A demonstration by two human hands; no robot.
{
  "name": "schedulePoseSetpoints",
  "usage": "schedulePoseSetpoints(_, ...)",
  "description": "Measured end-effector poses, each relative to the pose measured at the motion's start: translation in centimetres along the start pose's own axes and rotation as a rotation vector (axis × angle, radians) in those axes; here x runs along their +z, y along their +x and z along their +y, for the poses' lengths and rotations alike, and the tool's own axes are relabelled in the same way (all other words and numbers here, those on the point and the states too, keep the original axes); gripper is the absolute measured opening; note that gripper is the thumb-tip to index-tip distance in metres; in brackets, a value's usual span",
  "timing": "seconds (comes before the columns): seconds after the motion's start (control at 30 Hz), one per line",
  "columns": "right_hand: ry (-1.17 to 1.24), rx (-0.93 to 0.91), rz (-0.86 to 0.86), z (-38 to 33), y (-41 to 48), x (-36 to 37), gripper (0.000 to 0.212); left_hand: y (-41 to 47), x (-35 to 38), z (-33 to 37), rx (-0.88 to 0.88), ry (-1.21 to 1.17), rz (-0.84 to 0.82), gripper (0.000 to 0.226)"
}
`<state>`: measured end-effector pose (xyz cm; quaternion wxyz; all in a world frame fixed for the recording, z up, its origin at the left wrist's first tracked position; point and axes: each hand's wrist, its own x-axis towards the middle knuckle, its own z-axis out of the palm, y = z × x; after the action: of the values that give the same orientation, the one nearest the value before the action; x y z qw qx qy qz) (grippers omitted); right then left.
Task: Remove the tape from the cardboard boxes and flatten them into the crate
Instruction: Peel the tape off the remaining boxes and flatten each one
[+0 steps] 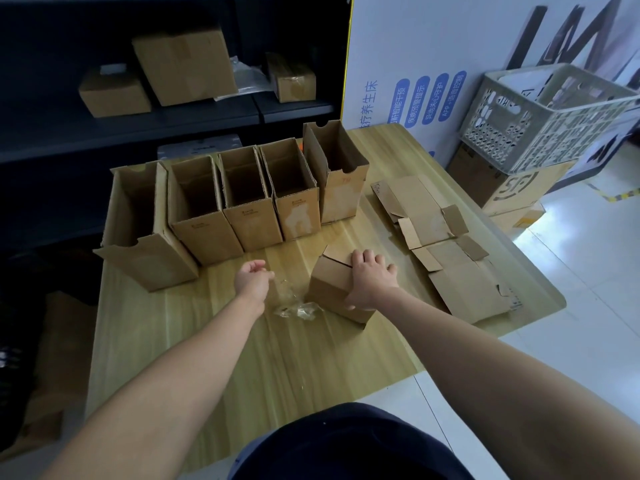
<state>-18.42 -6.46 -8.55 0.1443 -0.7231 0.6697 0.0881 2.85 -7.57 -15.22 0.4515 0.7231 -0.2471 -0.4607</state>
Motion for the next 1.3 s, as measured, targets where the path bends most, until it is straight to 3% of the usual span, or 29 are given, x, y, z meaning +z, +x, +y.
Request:
schedulePoseSetpoints(0.1, 0.091, 0.065, -0.01, 0.5, 0.4, -0.7, 0.092, -0.7, 0.7, 1.0, 0.243, 0.322, -0.27, 0.02)
schedulePoseSetpoints(0.2, 0.164, 0.134, -0.003, 1.2, 0.6, -1.2, 0.09, -1.6, 1.6, 0.6, 0.24, 0.799, -0.658, 0.015)
schedulePoseSetpoints(0.27, 0.205, 0.202, 0.042, 1.9, 0.6, -1.5, 0.091, -1.5, 1.9, -0.2, 0.219, 0.852, -0.617, 0.012)
schedulePoseSetpoints(0.43, 0.269, 0.35, 0.131, 3.6, 0.3, -2.1, 0.096, -0.3, 2.7, 0.9, 0.293, 0.447, -0.312, 0.023)
schedulePoseSetpoints(0.57, 0.228, 0.376, 0.151, 3.9, -0.1, -1.2, 0.095, -0.3, 3.9, 2.7, 0.398, 0.409, -0.179, 0.023)
schedulePoseSetpoints(0.67, 0.271, 0.354, 0.114, 4.0, -0.4, -0.3, 0.096, -1.9, 5.8, 4.0, 0.395, 0.337, -0.343, 0.02)
schedulePoseSetpoints(0.8, 0.445, 0.204, 0.036, 4.3, -0.5, -0.2, 0.079, -4.5, 9.0, 5.6, 0.369, 0.352, -0.554, 0.051)
schedulePoseSetpoints(0.93, 0.805, 0.228, 0.07, 5.7, -0.8, -0.8, 0.053, -4.8, 10.7, 5.7, 0.414, 0.427, -0.508, 0.028)
schedulePoseSetpoints(1.03, 0.754, 0.234, 0.102, 6.5, -1.4, -0.6, 0.047, -5.1, 11.1, 5.6, 0.401, 0.441, -0.455, 0.019)
schedulePoseSetpoints(1.17, 0.739, 0.21, 0.169, 6.6, -1.5, -0.7, 0.023, -5.5, 11.0, 6.1, 0.386, 0.423, -0.435, 0.026)
schedulePoseSetpoints(1.3, 0.704, 0.268, 0.288, 6.9, -1.5, -1.4, 0.026, -5.9, 10.8, 7.0, 0.255, 0.467, -0.518, 0.026)
